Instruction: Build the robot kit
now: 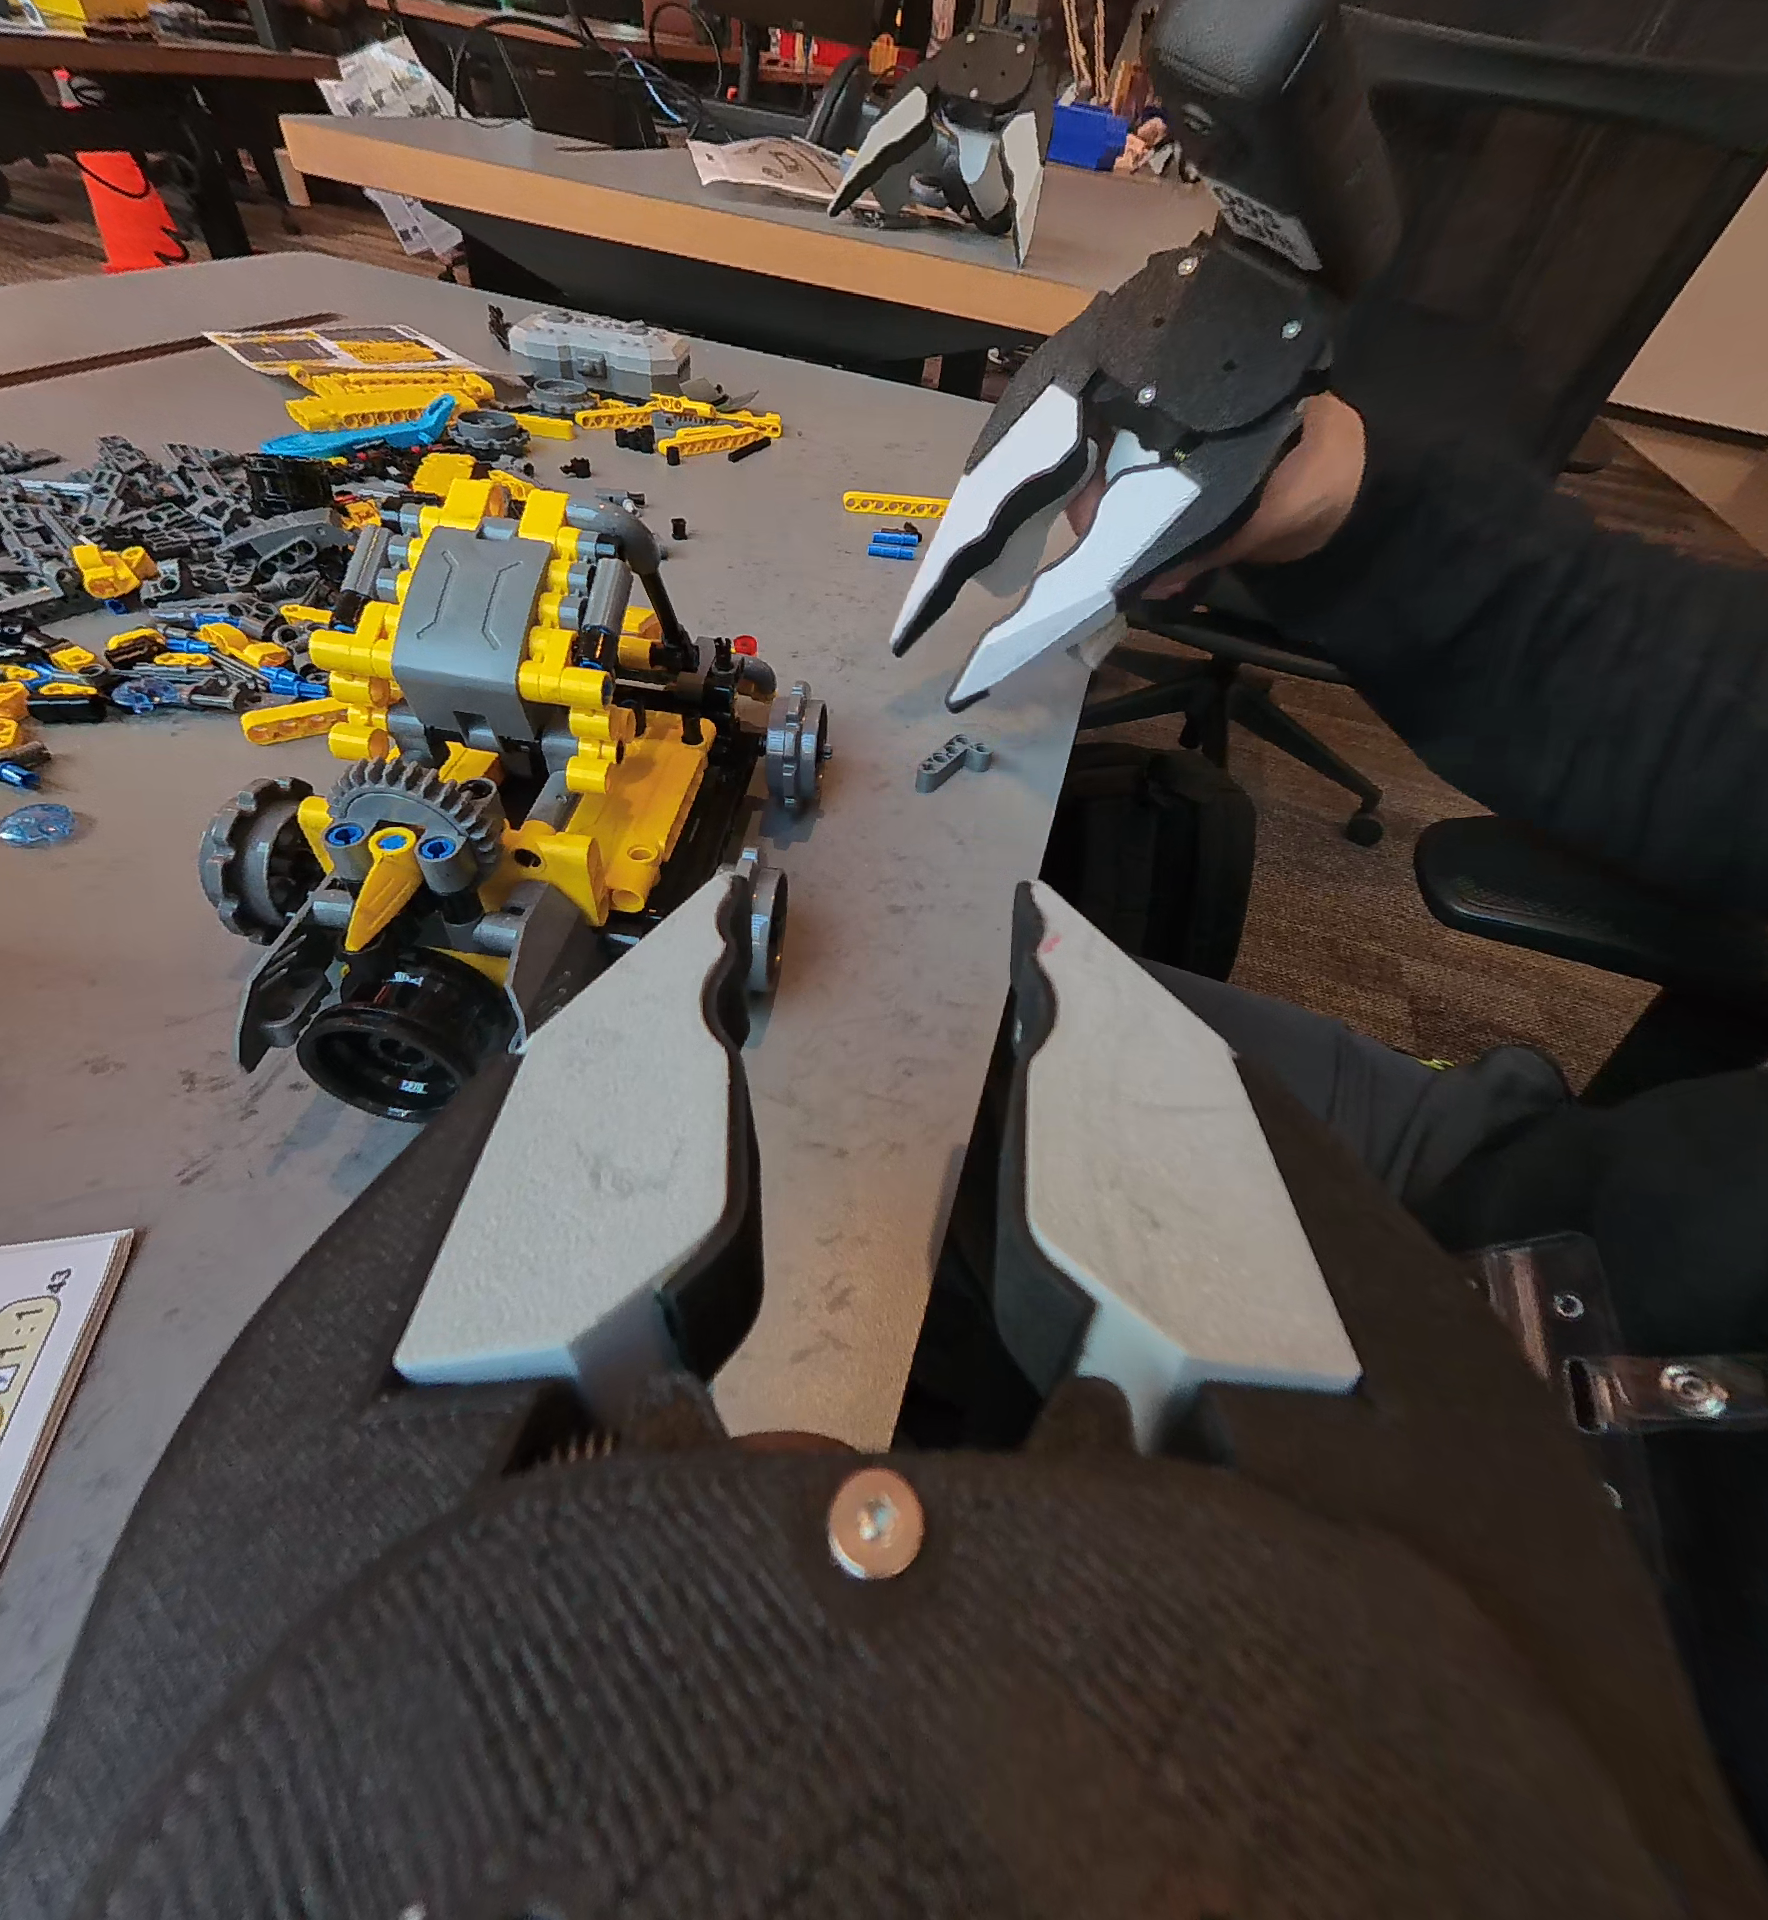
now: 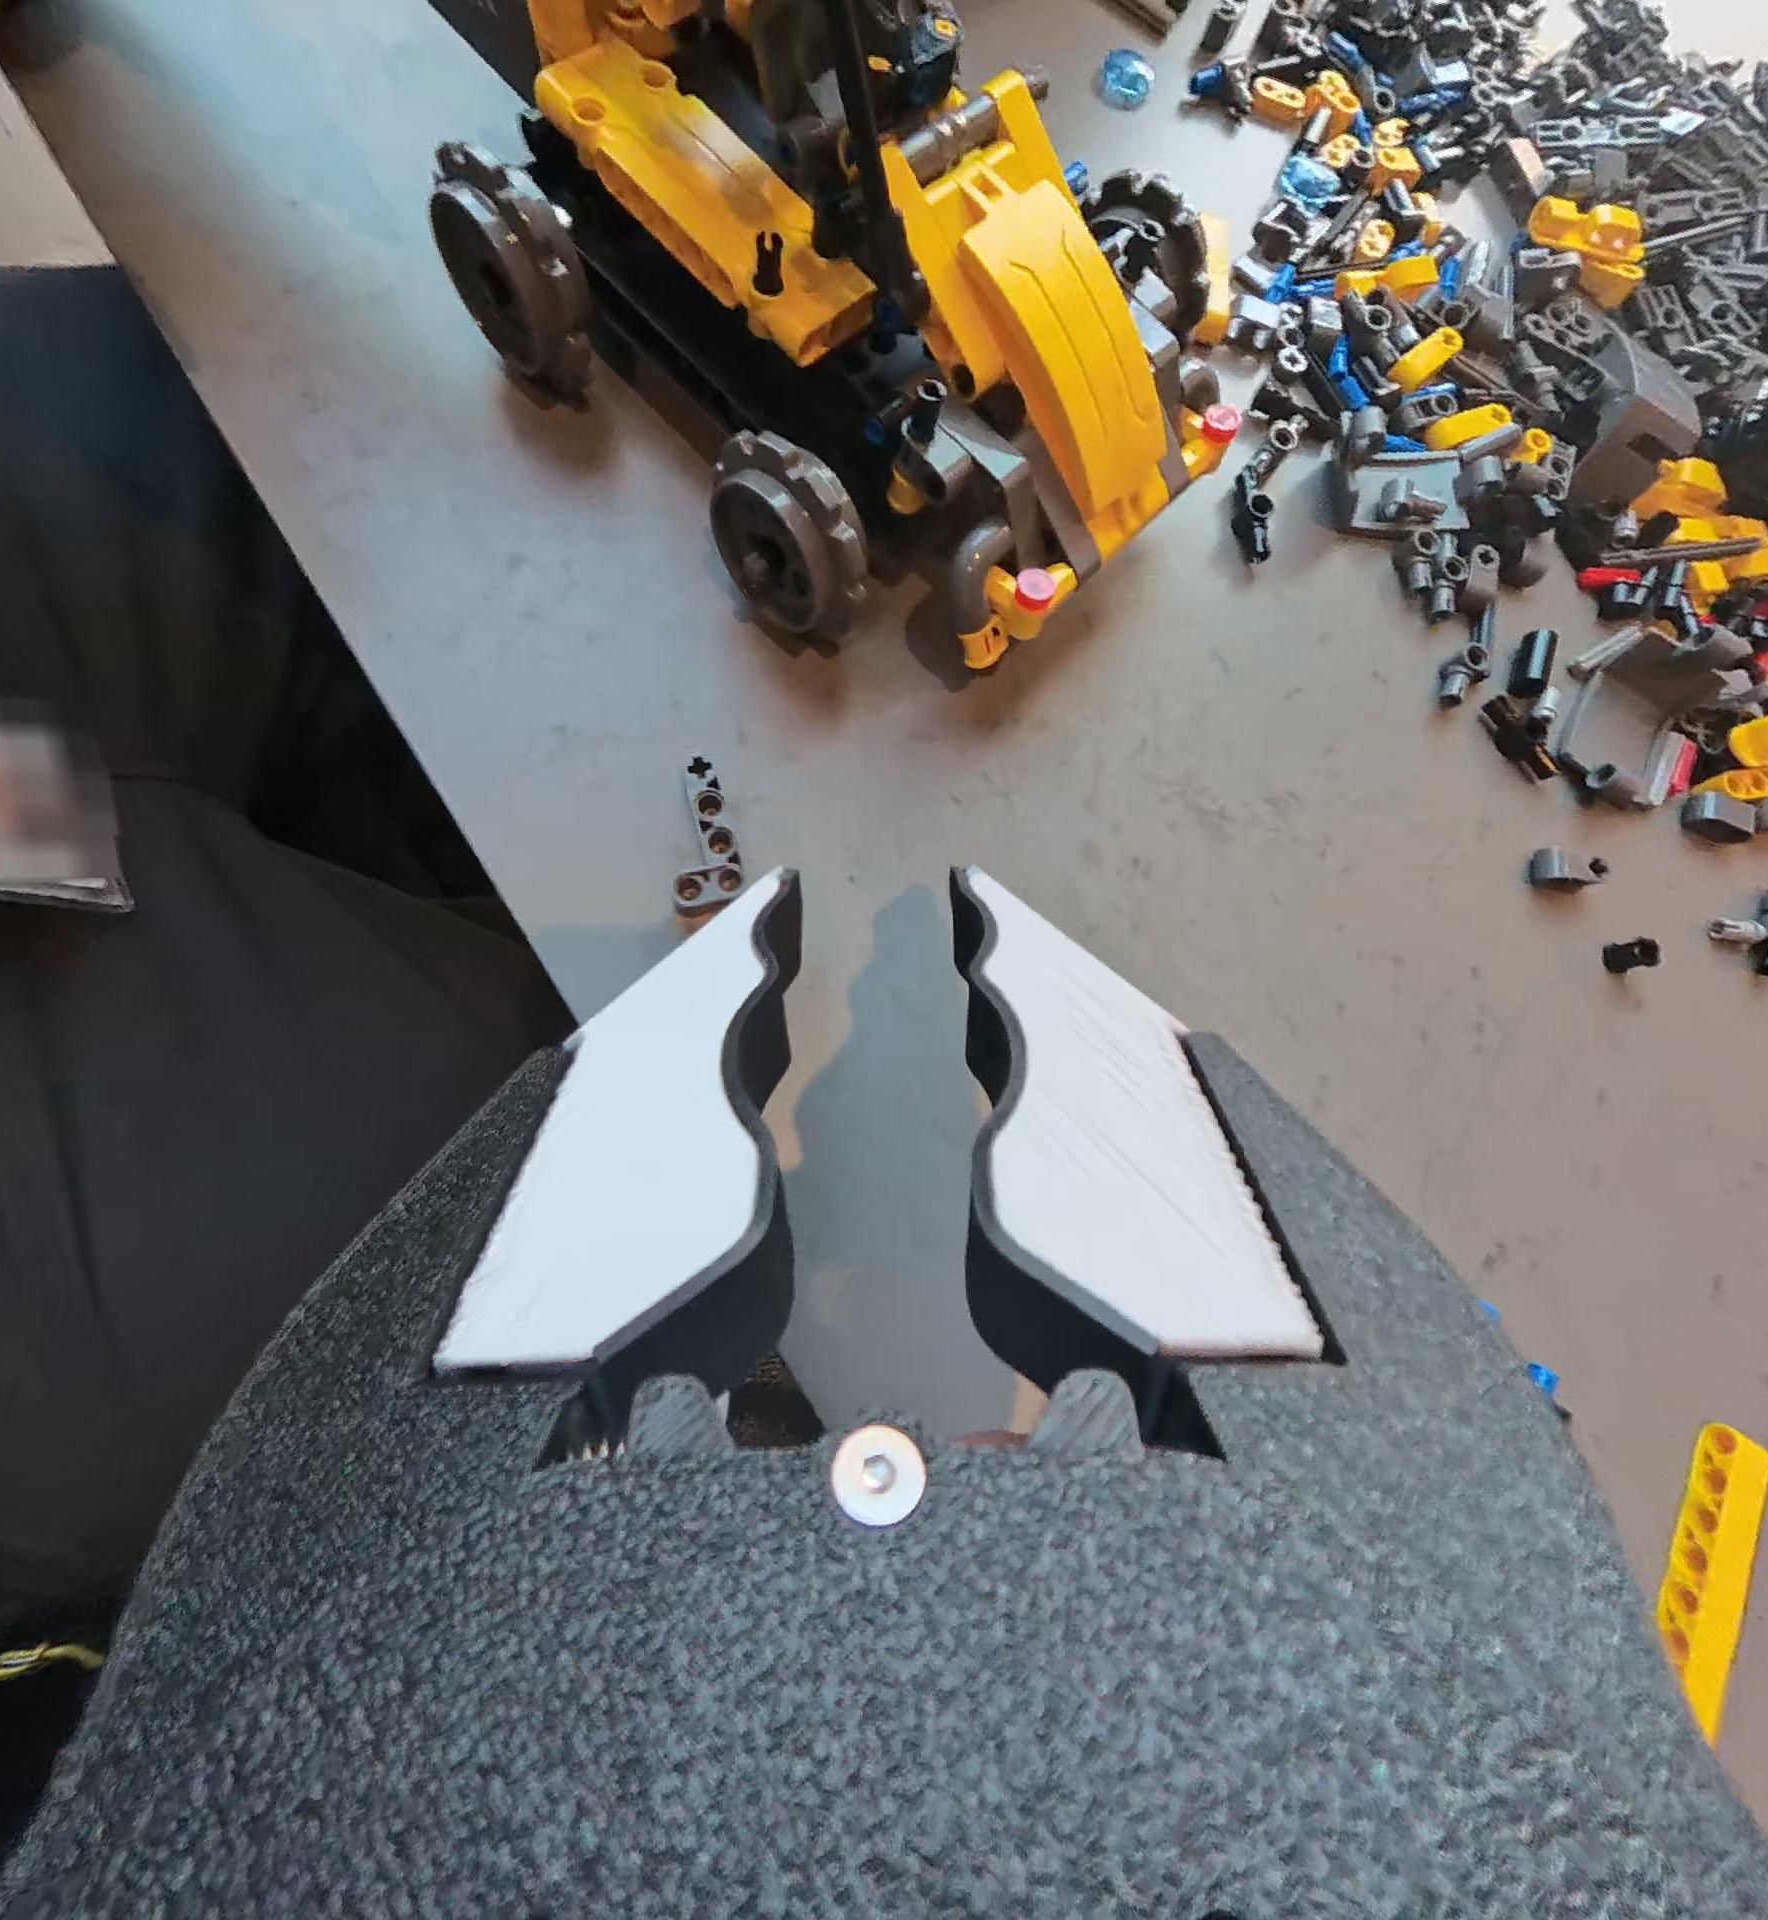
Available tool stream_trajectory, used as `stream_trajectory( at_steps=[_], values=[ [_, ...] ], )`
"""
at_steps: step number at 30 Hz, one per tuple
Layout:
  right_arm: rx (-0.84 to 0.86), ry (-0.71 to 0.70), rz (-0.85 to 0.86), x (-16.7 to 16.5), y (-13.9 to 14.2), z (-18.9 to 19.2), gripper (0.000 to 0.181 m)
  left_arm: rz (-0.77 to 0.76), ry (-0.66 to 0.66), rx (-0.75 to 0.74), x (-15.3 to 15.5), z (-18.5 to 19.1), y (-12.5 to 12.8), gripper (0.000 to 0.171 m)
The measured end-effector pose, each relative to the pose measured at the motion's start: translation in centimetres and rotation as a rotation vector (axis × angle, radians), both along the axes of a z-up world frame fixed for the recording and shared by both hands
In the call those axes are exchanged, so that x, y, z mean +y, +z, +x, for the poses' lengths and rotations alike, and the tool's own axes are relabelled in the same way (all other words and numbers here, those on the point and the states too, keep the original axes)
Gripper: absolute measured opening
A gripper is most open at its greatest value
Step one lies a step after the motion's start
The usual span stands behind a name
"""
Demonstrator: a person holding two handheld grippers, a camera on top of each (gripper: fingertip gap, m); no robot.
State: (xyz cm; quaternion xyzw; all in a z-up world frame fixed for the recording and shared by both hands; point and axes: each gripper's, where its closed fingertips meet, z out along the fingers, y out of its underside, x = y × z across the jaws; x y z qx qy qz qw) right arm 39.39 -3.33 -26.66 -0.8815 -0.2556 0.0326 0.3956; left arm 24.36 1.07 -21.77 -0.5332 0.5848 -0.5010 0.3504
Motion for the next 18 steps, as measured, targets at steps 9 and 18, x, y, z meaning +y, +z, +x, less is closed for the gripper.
stream_trajectory(
  at_steps=[9, 18],
  values=[
    [0.100, 0.049, 0.050, -0.2, 1.2, -2.0, 0.045, -0.002, 0.001, 0.000, 0.0, 0.0, 0.0, 0.048],
    [0.024, -0.042, 0.031, 0.9, 0.0, -0.3, 0.043, -0.003, 0.004, 0.001, 0.1, 0.0, 0.0, 0.047]
  ],
)
